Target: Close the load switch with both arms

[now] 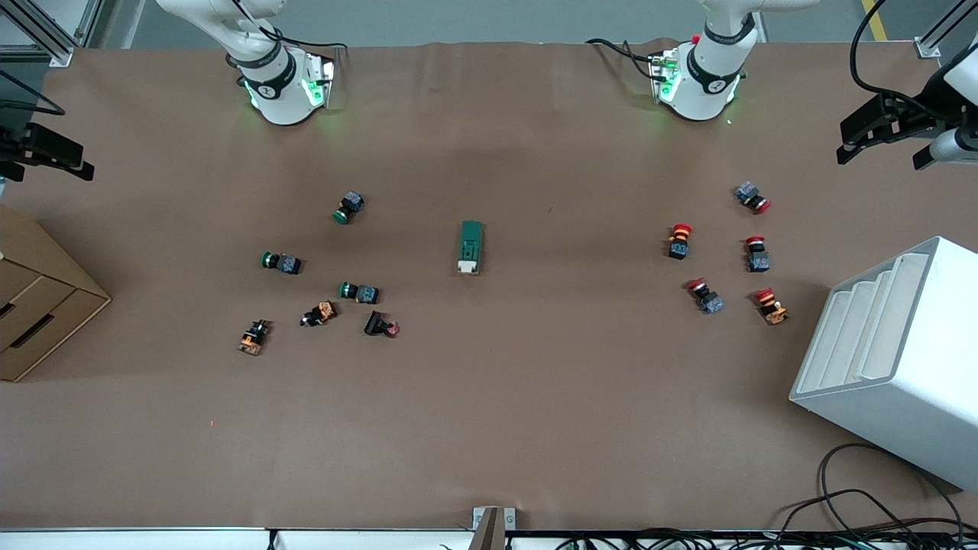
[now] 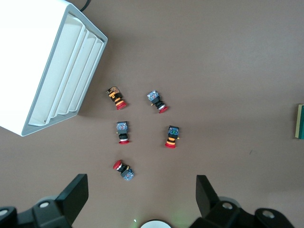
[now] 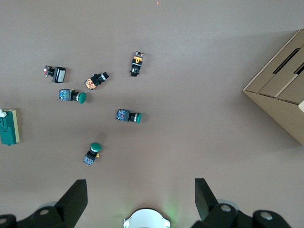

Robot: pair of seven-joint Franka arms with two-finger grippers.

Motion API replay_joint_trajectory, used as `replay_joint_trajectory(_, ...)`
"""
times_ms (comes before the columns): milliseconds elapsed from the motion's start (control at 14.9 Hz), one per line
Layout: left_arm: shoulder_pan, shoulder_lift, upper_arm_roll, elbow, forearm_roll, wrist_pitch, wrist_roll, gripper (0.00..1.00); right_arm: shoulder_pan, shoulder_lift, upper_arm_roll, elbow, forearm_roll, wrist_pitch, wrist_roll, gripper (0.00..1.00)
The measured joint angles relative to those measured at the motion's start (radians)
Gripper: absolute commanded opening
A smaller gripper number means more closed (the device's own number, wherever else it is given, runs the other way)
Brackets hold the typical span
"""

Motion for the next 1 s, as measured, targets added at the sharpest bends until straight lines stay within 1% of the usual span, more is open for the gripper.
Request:
replay_joint_trajectory(268, -0.001, 0.0, 0.0, 0.0, 0.0, 0.0, -0.001, 1.0, 0.026, -0.011, 0.001, -0.001, 0.001, 0.0, 0.037, 1.0)
replay_joint_trajectory(736, 0.008, -0.005, 0.01, 0.0, 0.0, 0.0, -0.001, 1.0, 0.027, -0.047, -0.001, -0.002, 0.001, -0.045, 0.038, 1.0)
replay_joint_trajectory(1004, 0.01, -0.005, 0.01, 0.0, 0.0, 0.0, -0.001, 1.0, 0.027, -0.056, -0.001, -0.018, 0.001, -0.048, 0.038, 1.0)
